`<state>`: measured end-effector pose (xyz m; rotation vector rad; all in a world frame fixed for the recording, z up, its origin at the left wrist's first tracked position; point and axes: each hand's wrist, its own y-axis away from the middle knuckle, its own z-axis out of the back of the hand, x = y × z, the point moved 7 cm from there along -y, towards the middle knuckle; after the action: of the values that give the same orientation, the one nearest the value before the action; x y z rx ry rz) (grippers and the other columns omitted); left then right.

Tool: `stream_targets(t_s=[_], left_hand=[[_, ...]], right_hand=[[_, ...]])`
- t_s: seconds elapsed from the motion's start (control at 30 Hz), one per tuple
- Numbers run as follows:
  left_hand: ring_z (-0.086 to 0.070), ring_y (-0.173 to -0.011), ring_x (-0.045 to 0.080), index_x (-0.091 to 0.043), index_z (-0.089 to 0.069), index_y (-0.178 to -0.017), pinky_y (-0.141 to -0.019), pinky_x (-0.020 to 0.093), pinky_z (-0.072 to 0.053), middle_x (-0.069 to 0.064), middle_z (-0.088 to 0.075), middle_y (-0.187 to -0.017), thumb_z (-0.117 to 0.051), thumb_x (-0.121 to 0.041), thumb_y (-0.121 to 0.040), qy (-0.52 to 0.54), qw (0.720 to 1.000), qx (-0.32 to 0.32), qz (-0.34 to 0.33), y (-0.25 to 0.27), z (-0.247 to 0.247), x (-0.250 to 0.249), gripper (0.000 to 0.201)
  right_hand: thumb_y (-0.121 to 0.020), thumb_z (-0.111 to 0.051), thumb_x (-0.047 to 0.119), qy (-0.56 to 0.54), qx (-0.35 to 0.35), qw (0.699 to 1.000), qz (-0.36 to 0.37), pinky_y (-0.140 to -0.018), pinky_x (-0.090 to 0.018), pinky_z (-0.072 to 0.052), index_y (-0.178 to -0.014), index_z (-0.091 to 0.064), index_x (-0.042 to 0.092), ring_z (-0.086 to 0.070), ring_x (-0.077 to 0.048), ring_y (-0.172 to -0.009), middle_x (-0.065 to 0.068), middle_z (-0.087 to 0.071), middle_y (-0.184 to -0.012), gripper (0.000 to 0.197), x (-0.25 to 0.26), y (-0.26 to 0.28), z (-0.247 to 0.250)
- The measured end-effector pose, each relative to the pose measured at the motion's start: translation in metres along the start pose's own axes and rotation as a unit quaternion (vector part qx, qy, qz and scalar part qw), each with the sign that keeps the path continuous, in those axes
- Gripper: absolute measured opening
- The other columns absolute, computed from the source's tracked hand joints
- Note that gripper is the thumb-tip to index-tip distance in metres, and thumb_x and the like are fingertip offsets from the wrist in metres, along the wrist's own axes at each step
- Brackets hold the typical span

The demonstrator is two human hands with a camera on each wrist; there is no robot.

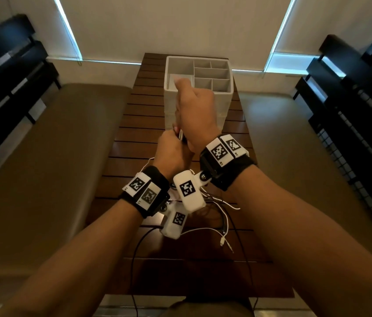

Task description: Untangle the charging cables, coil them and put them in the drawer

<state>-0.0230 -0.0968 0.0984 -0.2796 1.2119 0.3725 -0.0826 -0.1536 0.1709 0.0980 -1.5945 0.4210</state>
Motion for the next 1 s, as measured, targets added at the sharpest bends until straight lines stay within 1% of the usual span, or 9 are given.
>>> stream_targets(t_s=[0.17,0.27,0.33,0.4,0.5,0.67,0.83,0.9,1.0], left_hand=[[-0.052,-0.048,-0.001,-0.017,-0.055,-0.064,-0.053,0.021,-0.042,-0.006,-0.059,-0.057,-0.063,0.007,-0.096,0.034,0.999,0.000,-0.020,0.003,0.003,0.000,0.041],[-0.058,-0.055,0.003,-0.009,-0.059,-0.073,-0.055,0.024,-0.047,-0.007,-0.063,-0.058,-0.060,0.015,-0.093,0.102,0.994,-0.005,-0.048,0.005,0.016,-0.010,0.031],[-0.067,-0.064,0.013,-0.002,-0.068,-0.090,-0.057,0.029,-0.053,-0.001,-0.070,-0.069,-0.064,0.009,-0.093,0.169,0.984,0.001,-0.056,0.006,0.028,-0.018,0.012],[-0.068,-0.066,0.018,-0.005,-0.069,-0.088,-0.061,0.033,-0.055,0.004,-0.069,-0.070,-0.070,0.001,-0.094,0.199,0.978,0.013,-0.054,0.007,0.035,-0.026,0.008],[-0.052,-0.050,0.020,-0.010,-0.054,-0.068,-0.056,0.031,-0.051,0.010,-0.050,-0.056,-0.075,-0.010,-0.095,0.195,0.978,0.019,-0.073,0.007,0.035,-0.037,0.034],[-0.058,-0.057,0.024,-0.007,-0.059,-0.081,-0.059,0.035,-0.055,0.010,-0.054,-0.065,-0.078,-0.029,-0.092,0.272,0.961,0.035,-0.037,0.007,0.033,-0.033,0.031],[-0.064,-0.055,0.020,-0.011,-0.059,-0.081,-0.053,0.034,-0.057,0.007,-0.055,-0.066,-0.077,-0.032,-0.086,0.322,0.945,0.058,-0.006,0.009,0.029,-0.029,0.028],[-0.058,-0.049,0.018,-0.014,-0.056,-0.074,-0.052,0.031,-0.053,0.004,-0.049,-0.061,-0.079,-0.029,-0.089,0.324,0.944,0.067,0.005,0.007,0.027,-0.024,0.031],[-0.043,-0.045,0.015,-0.018,-0.050,-0.066,-0.052,0.031,-0.045,0.001,-0.039,-0.055,-0.077,-0.017,-0.093,0.312,0.948,0.050,0.016,0.002,0.026,-0.013,0.038]], right_hand=[[-0.105,-0.051,0.033,-0.002,0.030,0.999,0.035,-0.048,-0.035,-0.043,-0.058,-0.055,0.010,-0.045,-0.022,-0.040,-0.009,-0.046,-0.050,0.052,0.006,0.011,-0.004],[-0.102,-0.059,0.040,0.077,0.080,0.987,0.117,-0.065,-0.042,-0.056,-0.094,-0.063,0.010,-0.063,-0.026,-0.069,-0.010,-0.062,-0.080,0.031,0.017,0.018,-0.004],[-0.094,-0.065,0.049,0.108,0.159,0.979,0.067,-0.077,-0.035,-0.061,-0.131,-0.053,0.015,-0.067,-0.019,-0.095,-0.005,-0.062,-0.113,0.051,-0.002,0.023,0.001],[-0.089,-0.070,0.056,0.094,0.259,0.960,-0.041,-0.083,-0.026,-0.059,-0.146,-0.037,0.018,-0.066,-0.011,-0.109,0.000,-0.056,-0.132,0.077,-0.038,0.035,0.008],[-0.079,-0.082,0.056,0.089,0.351,0.925,-0.114,-0.095,-0.024,-0.055,-0.146,-0.039,0.010,-0.067,-0.009,-0.118,-0.001,-0.064,-0.129,0.092,-0.065,0.054,0.004],[-0.096,-0.058,-0.013,0.003,0.412,0.902,-0.127,-0.091,-0.021,-0.055,-0.136,-0.044,0.014,-0.070,-0.003,-0.109,0.011,-0.075,-0.111,0.050,-0.055,0.059,-0.003],[-0.091,-0.069,-0.006,-0.025,0.462,0.874,-0.151,-0.108,-0.049,-0.052,-0.132,-0.057,0.001,-0.065,-0.039,-0.123,-0.024,-0.067,-0.129,0.043,-0.059,0.070,-0.009],[-0.087,-0.077,0.001,-0.003,0.456,0.872,-0.176,-0.094,-0.054,-0.056,-0.122,-0.060,-0.007,-0.067,-0.048,-0.104,-0.031,-0.069,-0.112,0.040,-0.067,0.072,-0.011],[-0.081,-0.078,0.006,0.085,0.421,0.887,-0.171,-0.058,-0.034,-0.046,-0.094,-0.066,0.004,-0.055,-0.020,-0.063,-0.011,-0.060,-0.076,0.018,-0.074,0.067,-0.008]])
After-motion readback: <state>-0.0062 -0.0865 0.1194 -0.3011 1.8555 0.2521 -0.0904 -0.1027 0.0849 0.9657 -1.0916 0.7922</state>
